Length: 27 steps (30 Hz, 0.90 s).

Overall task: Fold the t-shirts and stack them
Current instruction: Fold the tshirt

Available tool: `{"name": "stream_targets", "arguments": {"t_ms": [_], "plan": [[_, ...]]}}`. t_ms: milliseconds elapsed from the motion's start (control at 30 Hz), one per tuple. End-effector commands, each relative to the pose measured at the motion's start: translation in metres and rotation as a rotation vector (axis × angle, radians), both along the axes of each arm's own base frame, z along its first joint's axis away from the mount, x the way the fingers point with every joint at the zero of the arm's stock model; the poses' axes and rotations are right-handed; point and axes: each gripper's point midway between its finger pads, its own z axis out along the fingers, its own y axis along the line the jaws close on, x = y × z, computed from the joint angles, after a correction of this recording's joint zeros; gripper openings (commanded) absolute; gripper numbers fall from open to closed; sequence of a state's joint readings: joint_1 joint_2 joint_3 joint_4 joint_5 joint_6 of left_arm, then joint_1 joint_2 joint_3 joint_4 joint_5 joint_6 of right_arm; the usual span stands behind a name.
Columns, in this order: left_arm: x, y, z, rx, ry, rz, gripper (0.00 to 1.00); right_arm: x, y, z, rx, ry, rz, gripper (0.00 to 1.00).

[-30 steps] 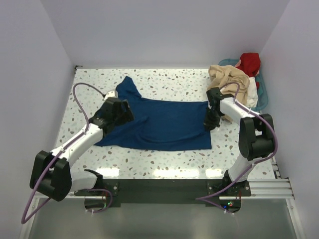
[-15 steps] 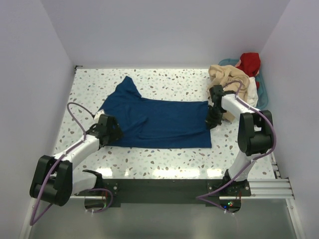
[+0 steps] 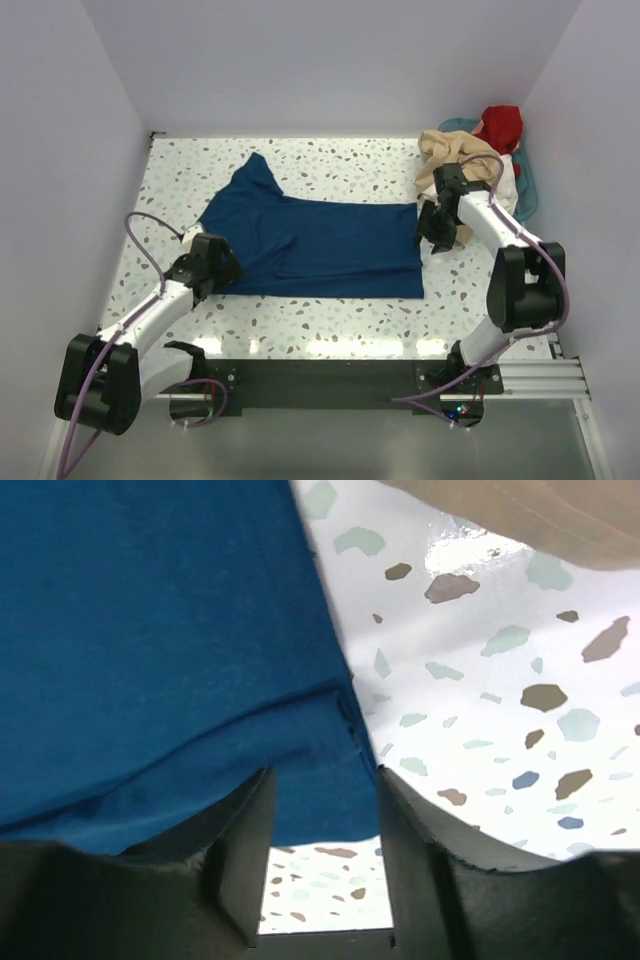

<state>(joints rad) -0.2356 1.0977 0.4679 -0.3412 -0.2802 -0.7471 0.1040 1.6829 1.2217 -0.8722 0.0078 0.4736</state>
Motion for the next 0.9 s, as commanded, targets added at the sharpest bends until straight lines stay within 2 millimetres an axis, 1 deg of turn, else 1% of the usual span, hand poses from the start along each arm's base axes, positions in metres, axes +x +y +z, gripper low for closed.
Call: {"name": "stream_targets", "arguments": {"t_ms": [0, 33, 67, 133, 167, 200, 233, 267, 300, 333, 500, 700, 800, 833, 867], "plan": [[0.006, -0.001, 0.013, -0.017, -0.04, 0.0, 0.88, 0.002, 0.008, 0.033, 0.035, -0.14, 0.072, 0.53], [0.006, -0.002, 0.013, -0.021, -0.042, -0.001, 0.88, 0.0, 0.013, 0.033, 0.048, -0.147, 0.091, 0.54], [0.006, -0.003, 0.013, -0.027, -0.042, -0.005, 0.88, -0.002, 0.023, 0.033, 0.086, -0.148, 0.121, 0.55], [0.007, -0.005, 0.013, -0.034, -0.043, -0.006, 0.88, -0.012, 0.04, 0.024, 0.109, -0.117, 0.178, 0.55], [0.006, -0.006, 0.011, -0.042, -0.039, -0.009, 0.88, -0.016, 0.048, 0.02, 0.12, -0.104, 0.203, 0.55], [0.005, -0.007, 0.01, -0.044, -0.036, -0.009, 0.88, -0.025, 0.063, 0.013, 0.125, -0.081, 0.255, 0.55], [0.005, -0.007, 0.009, -0.045, -0.034, -0.01, 0.88, -0.029, 0.07, 0.009, 0.129, -0.069, 0.276, 0.54], [0.005, -0.007, 0.009, -0.049, -0.033, -0.01, 0.88, -0.033, 0.084, 0.002, 0.135, -0.056, 0.303, 0.54], [0.003, -0.007, 0.007, -0.049, -0.029, -0.011, 0.88, -0.038, 0.089, -0.004, 0.149, -0.038, 0.307, 0.54], [0.003, -0.007, 0.007, -0.049, -0.029, -0.011, 0.88, -0.037, 0.095, -0.008, 0.159, -0.035, 0.302, 0.54], [-0.002, -0.007, 0.003, -0.057, -0.022, -0.003, 0.88, -0.035, 0.1, -0.019, 0.166, -0.003, 0.29, 0.52], [-0.006, -0.006, 0.002, -0.058, -0.02, 0.003, 0.89, -0.034, 0.096, -0.035, 0.136, 0.033, 0.301, 0.51], [-0.008, -0.005, 0.002, -0.055, -0.021, 0.004, 0.89, -0.026, 0.095, -0.038, 0.114, 0.027, 0.29, 0.5], [-0.008, -0.005, 0.001, -0.054, -0.019, 0.004, 0.89, -0.024, 0.096, -0.038, 0.114, 0.024, 0.29, 0.5], [-0.009, -0.004, 0.001, -0.053, -0.017, 0.005, 0.89, -0.018, 0.094, -0.034, 0.099, 0.008, 0.288, 0.5]]}}
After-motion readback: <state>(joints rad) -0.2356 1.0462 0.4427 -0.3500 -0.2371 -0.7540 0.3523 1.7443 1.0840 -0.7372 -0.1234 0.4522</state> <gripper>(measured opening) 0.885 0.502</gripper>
